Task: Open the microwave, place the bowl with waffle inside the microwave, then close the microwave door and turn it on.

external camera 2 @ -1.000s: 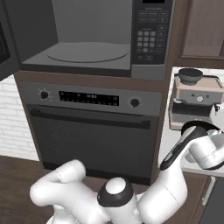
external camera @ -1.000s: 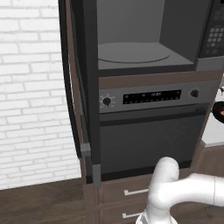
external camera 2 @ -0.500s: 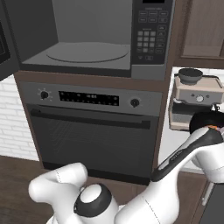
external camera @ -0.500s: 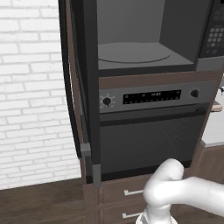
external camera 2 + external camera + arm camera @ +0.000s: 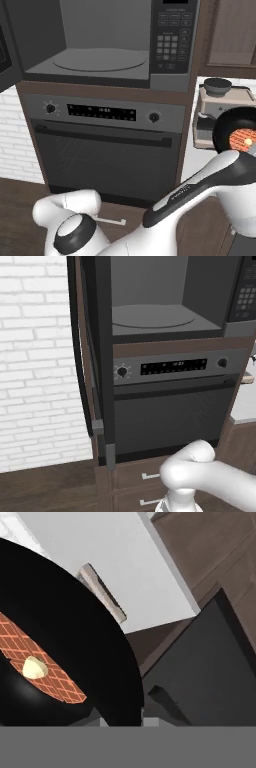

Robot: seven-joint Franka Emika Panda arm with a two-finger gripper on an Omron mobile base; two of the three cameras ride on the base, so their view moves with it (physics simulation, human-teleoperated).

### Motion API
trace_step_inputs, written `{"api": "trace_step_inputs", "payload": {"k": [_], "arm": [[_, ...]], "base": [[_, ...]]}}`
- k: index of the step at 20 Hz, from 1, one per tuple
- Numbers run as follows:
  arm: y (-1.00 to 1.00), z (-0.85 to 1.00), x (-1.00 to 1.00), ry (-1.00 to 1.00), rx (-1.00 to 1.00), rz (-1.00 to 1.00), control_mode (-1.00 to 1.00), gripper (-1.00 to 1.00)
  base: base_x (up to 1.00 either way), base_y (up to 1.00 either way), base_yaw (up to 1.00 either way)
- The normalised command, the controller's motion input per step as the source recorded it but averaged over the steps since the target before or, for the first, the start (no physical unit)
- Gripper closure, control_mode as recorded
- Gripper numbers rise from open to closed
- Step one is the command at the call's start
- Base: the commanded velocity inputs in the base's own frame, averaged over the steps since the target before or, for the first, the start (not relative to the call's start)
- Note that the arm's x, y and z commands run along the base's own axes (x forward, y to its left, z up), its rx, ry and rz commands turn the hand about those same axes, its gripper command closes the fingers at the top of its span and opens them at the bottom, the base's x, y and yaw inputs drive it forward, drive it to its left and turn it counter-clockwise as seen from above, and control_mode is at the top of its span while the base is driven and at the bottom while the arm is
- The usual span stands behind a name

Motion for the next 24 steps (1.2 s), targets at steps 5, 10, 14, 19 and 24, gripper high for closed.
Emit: {"api": "trace_step_inputs", "payload": {"k": [5, 10, 14, 19, 24], "arm": [[0.85, 0.71, -0.94, -0.12, -0.09, 0.13, -1.0, 1.0], [1.0, 0.39, -0.58, -0.04, -0.14, 0.24, -1.0, 1.0], [1.0, 0.33, -0.42, 0.0, -0.15, 0.28, -1.0, 1.0], [1.0, 0.38, -0.13, 0.01, -0.17, 0.3, -1.0, 1.0], [1.0, 0.34, 0.0, 0.13, -0.15, 0.34, -1.0, 1.0]], "base": [[0.0, 0.0, 0.0], [0.0, 0.0, 0.0], [0.0, 0.0, 0.0], [0.0, 0.0, 0.0], [0.0, 0.0, 0.0]]}}
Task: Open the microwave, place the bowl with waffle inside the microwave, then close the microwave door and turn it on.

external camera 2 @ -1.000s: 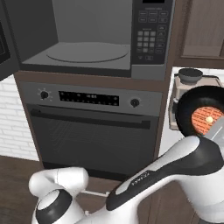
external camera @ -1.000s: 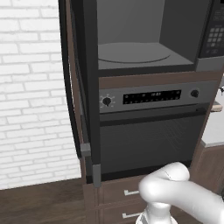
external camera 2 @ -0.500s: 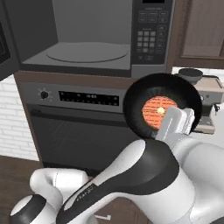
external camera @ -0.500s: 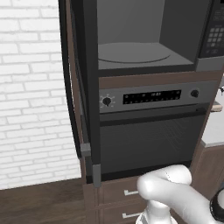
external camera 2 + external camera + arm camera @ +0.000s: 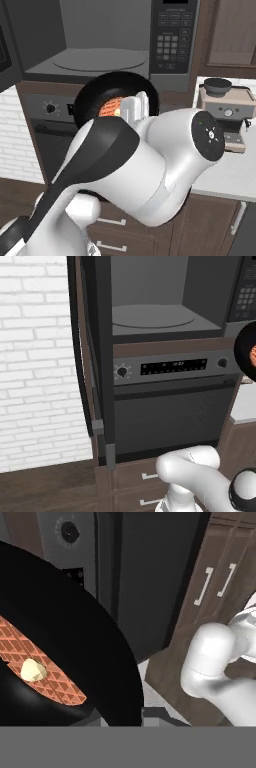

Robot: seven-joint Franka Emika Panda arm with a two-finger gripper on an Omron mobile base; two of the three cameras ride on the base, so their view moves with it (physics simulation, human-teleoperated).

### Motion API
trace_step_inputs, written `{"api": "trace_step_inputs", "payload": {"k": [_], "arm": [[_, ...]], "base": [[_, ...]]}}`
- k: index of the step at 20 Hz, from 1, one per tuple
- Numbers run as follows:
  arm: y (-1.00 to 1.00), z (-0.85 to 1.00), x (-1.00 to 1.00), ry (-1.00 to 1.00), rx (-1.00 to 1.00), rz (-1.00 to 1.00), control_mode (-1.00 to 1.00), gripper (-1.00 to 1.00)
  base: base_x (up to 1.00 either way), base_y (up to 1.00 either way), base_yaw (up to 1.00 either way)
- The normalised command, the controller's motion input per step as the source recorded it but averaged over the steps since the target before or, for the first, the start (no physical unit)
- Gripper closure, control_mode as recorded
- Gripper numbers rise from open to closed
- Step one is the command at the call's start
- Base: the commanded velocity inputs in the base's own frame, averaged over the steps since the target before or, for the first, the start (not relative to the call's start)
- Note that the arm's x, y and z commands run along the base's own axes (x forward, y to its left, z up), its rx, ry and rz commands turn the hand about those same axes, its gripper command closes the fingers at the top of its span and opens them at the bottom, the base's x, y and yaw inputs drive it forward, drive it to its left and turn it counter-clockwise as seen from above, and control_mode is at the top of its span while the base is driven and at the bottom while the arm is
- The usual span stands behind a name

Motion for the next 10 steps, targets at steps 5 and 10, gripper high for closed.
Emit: {"api": "trace_step_inputs", "payload": {"k": [5, 10], "arm": [[1.0, 0.26, 0.1, 0.1, -0.15, 0.33, -1.0, 1.0], [1.0, 0.37, 0.07, 0.0, -0.13, 0.17, -1.0, 1.0]], "base": [[0.0, 0.0, 0.0], [0.0, 0.0, 0.0]]}}
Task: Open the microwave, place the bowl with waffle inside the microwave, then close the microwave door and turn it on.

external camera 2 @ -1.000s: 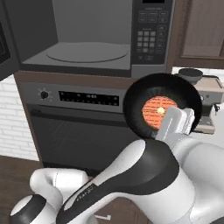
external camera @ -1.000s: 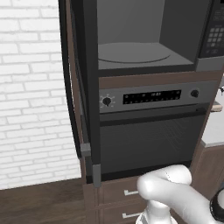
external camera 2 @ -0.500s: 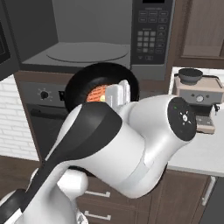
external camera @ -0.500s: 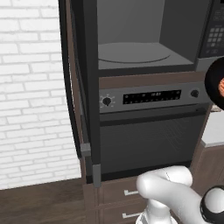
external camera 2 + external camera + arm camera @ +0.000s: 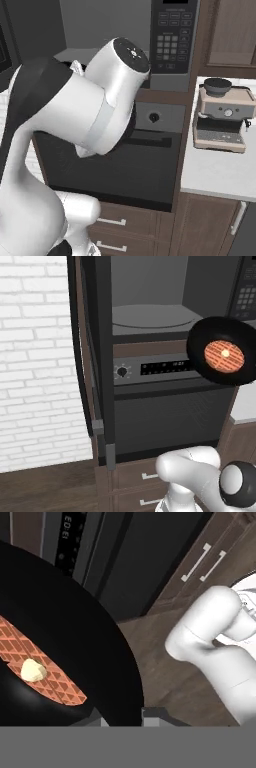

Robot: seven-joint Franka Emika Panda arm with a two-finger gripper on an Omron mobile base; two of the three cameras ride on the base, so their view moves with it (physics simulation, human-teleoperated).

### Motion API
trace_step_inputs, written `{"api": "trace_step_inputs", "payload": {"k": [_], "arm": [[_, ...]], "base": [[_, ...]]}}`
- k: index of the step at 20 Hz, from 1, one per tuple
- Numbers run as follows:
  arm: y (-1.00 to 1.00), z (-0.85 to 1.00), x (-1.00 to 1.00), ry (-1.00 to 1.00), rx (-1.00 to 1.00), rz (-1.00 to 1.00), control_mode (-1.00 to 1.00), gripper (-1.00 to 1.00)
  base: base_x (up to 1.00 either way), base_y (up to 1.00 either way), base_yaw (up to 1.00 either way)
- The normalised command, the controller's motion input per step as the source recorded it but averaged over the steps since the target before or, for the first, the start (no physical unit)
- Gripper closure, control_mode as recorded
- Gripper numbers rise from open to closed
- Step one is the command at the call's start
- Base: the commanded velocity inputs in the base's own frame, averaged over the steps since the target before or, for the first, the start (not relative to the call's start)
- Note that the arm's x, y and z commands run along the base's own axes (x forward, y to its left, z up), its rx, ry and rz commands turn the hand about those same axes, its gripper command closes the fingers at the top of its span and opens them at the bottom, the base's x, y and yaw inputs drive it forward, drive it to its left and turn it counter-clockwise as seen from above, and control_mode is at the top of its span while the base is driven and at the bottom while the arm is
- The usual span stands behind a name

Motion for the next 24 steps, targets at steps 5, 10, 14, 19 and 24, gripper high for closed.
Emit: {"api": "trace_step_inputs", "payload": {"k": [5, 10, 14, 19, 24], "arm": [[1.0, 0.44, 0.17, -0.01, -0.11, -0.02, -1.0, 1.0], [0.96, 0.28, 0.47, 0.04, -0.15, -0.15, -1.0, 1.0], [0.27, 0.07, 0.5, 0.02, -0.07, -0.3, -1.0, 1.0], [-0.02, 0.0, 0.39, 0.0, 0.01, -0.38, -1.0, 1.0], [-0.04, 0.05, 0.54, 0.0, 0.04, -0.25, -1.0, 1.0]], "base": [[0.0, 0.0, 0.0], [0.0, 0.0, 0.0], [0.0, 0.0, 0.0], [0.0, 0.0, 0.0], [0.0, 0.0, 0.0]]}}
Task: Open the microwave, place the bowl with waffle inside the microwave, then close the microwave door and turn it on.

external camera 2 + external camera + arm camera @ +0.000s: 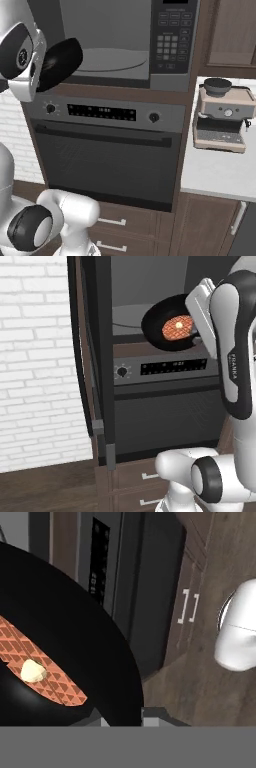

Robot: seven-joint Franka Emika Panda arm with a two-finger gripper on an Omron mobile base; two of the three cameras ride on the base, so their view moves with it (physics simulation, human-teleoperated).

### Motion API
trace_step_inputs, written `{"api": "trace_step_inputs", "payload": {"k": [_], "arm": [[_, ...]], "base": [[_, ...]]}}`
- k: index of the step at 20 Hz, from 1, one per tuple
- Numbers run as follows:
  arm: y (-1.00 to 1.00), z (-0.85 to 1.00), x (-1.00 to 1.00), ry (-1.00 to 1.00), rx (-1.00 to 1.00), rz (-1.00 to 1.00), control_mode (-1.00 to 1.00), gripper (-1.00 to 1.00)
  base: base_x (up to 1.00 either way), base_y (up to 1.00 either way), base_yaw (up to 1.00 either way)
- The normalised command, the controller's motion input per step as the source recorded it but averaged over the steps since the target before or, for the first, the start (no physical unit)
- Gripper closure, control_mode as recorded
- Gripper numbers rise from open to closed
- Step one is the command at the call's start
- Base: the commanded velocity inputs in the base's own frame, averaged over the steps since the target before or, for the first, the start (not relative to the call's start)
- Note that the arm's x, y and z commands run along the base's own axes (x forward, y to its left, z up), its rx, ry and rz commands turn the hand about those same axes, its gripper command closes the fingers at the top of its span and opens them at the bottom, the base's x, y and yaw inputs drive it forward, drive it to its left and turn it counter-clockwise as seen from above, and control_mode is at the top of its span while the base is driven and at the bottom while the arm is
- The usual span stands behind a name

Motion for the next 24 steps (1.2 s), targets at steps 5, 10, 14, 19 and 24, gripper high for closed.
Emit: {"api": "trace_step_inputs", "payload": {"k": [5, 10, 14, 19, 24], "arm": [[0.0, 0.23, 0.49, 0.0, 0.12, -0.11, -1.0, 1.0], [0.0, 0.05, 0.55, -0.04, 0.2, -0.02, -1.0, 1.0], [0.0, 0.0, 0.89, 0.0, 0.12, 0.0, -1.0, 1.0], [0.0, 0.01, 0.85, 0.0, 0.06, -0.01, -1.0, 1.0], [0.0, 0.0, 0.71, 0.02, 0.02, -0.02, -1.0, 1.0]], "base": [[0.0, 0.0, 0.0], [0.0, 0.0, 0.0], [0.0, 0.0, 0.0], [0.0, 0.0, 0.0], [0.0, 0.0, 0.0]]}}
